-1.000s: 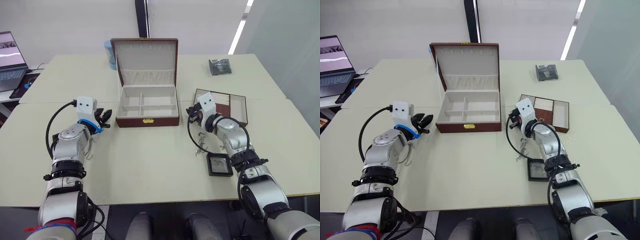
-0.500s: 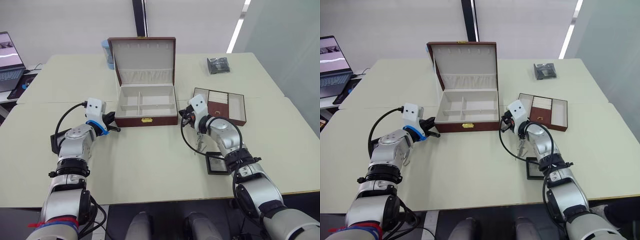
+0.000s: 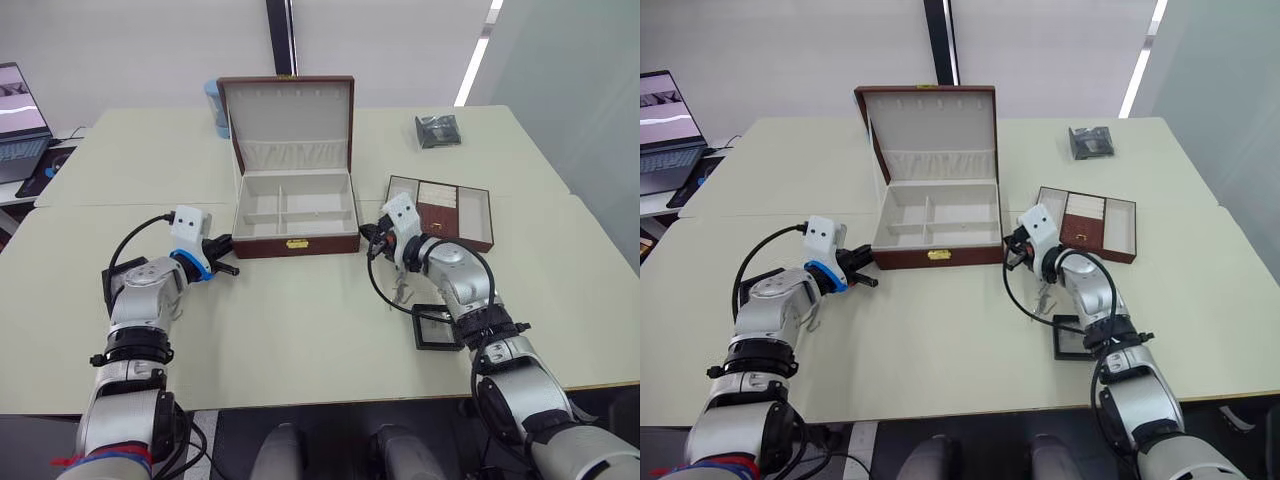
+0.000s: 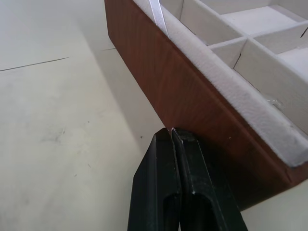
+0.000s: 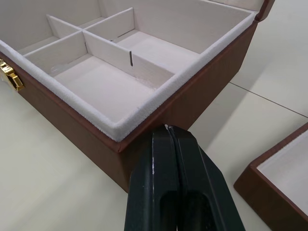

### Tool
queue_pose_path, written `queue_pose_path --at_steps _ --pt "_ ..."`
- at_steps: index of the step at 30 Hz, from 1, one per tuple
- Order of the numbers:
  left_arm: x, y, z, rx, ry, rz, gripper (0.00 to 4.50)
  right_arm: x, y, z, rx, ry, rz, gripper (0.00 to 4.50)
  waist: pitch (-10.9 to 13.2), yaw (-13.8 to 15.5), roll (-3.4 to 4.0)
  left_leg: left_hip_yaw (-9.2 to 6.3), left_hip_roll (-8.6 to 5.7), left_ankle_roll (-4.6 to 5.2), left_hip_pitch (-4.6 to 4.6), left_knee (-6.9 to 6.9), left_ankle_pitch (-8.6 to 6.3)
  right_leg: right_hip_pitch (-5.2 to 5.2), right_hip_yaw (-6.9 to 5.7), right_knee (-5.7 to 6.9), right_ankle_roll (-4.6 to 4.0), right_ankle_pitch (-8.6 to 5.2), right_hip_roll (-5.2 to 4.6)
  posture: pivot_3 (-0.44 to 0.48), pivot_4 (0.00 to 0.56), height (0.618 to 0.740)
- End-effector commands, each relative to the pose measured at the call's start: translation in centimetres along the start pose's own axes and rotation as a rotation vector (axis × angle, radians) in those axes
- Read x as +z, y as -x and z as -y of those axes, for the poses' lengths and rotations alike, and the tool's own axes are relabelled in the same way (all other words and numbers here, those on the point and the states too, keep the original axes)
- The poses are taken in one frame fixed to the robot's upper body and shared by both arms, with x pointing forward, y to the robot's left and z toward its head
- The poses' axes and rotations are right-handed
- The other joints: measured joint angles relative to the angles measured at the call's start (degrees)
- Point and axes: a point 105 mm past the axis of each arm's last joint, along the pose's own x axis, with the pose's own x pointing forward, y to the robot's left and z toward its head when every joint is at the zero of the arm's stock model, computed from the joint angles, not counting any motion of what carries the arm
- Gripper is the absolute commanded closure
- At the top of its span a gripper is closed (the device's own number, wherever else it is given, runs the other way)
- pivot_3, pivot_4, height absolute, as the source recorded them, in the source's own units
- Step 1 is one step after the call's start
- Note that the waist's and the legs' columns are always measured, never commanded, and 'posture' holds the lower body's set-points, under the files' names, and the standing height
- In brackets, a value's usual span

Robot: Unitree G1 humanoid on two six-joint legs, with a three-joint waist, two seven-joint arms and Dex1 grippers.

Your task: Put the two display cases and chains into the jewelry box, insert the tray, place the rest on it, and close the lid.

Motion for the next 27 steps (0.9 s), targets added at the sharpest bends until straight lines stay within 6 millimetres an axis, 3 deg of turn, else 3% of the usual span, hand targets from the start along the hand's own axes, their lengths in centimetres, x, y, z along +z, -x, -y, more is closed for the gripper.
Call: queue_pose_path --at_steps 1,20,27 --pt "0.5 -0.7 3.4 -0.158 -0.009 0.019 4.47 2.1 -0.5 -2.8 0.122 0.024 0.074 4.5 0.0 0.0 0.0 -0.01 0.0 0.01 0.0 0.0 0.0 0.0 0.01 0.0 0.0 0.0 0.0 0.0 0.15 0.74" --pt "-2.8 3.1 8.5 -0.336 0.022 -0.104 4.47 -0.2 3.0 -7.9 0.372 -0.021 0.027 4.5 -0.1 -0.1 0.03 -0.05 0.01 0.03 0.13 -0.06 -0.02 0.12 0.09 -0.03 0.0 0.0 0.02 0.0 0.15 0.74" --pt "-3.4 3.9 9.0 -0.339 0.032 -0.122 4.47 -0.6 4.0 -8.8 0.412 -0.034 0.01 4.5 -0.3 0.0 0.11 -0.1 -0.01 0.04 0.19 -0.09 -0.02 0.22 0.12 -0.09 0.0 0.0 0.01 0.0 0.15 0.74"
